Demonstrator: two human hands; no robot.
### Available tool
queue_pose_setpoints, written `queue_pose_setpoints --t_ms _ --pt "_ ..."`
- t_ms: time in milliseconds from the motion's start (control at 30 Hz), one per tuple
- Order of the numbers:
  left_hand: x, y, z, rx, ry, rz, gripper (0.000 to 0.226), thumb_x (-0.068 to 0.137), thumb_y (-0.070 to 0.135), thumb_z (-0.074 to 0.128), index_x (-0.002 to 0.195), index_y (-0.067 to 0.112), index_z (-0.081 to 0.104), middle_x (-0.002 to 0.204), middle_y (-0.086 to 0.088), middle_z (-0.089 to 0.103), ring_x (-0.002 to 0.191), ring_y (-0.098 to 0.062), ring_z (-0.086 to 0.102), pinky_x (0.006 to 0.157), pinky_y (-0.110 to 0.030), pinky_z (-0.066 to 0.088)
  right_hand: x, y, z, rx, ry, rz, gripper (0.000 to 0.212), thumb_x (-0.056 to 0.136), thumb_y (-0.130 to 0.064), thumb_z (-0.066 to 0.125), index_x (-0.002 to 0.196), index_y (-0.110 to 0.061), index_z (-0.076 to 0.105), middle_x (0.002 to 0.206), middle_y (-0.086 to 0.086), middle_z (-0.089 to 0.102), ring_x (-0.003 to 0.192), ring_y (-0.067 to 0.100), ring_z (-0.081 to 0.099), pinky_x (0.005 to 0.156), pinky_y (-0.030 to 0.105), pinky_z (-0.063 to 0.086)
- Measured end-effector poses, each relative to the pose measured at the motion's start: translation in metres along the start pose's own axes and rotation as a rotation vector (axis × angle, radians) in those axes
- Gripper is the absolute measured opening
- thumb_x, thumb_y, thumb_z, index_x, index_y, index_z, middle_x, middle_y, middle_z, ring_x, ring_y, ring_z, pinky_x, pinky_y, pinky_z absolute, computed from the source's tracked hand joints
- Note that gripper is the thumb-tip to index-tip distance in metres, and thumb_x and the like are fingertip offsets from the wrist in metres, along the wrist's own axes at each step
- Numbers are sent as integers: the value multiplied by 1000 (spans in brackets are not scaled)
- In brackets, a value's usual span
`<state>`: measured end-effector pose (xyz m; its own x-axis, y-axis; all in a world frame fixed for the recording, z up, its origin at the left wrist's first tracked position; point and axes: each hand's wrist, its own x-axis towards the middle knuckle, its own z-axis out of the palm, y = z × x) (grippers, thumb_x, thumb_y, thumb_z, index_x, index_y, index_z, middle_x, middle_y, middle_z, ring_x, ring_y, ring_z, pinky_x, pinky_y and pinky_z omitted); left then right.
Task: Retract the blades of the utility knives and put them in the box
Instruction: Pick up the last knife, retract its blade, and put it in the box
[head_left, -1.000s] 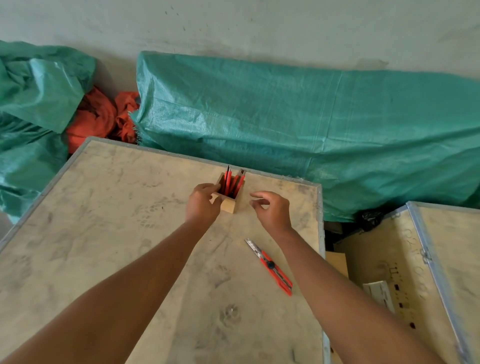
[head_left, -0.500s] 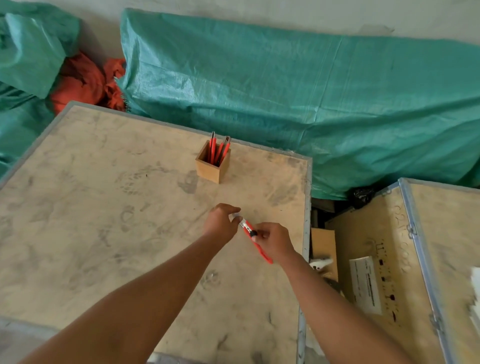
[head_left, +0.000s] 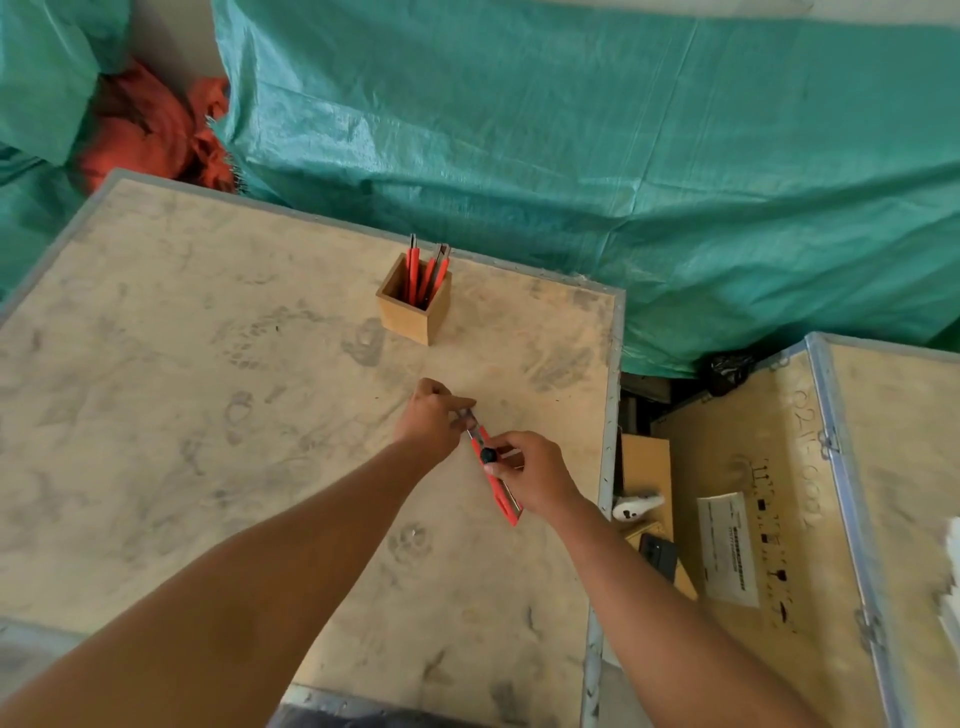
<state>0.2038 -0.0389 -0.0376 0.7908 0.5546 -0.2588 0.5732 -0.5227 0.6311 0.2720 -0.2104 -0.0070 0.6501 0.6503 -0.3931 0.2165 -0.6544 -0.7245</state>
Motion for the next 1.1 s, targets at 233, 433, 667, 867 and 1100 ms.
queue_pose_setpoints --t_ms 233,433,667,867,1100 --pt "-34 -1 -48 -177 164 127 28 83 24 77 111 28 75 113 -3 56 89 -11 54 83 -30 53 -27 -35 -5 180 30 -43 30 84 -5 80 113 -13 75 103 -3 72 85 13 71 79 22 58" --pt "-101 0 -83 -332 96 63 38 87 30 72 123 39 65 129 5 54 111 -16 61 90 -37 57 -49 -80 -1 325 89 -92 30 84 -11 82 111 -20 76 105 -6 77 89 11 76 80 27 63" --pt "-178 8 -107 -745 -100 -52 47 90 7 68 132 27 61 105 12 76 88 -18 75 78 -39 63 -72 -115 10 465 124 -126 28 80 -14 86 106 -18 78 102 -4 81 87 14 80 84 38 65" --pt "-204 6 -124 -834 -37 4 49 91 -4 63 123 33 66 101 3 77 80 -19 71 78 -37 63 -96 -135 15 566 55 -193 22 92 -5 73 113 -12 75 103 3 79 85 19 80 75 35 67" --pt "-220 8 -131 -819 -1 22 53 91 -7 60 115 40 68 91 3 77 90 -24 75 76 -39 63 -113 -138 3 292 22 -279 17 89 -13 78 106 -18 80 106 -7 78 82 18 77 69 36 67"
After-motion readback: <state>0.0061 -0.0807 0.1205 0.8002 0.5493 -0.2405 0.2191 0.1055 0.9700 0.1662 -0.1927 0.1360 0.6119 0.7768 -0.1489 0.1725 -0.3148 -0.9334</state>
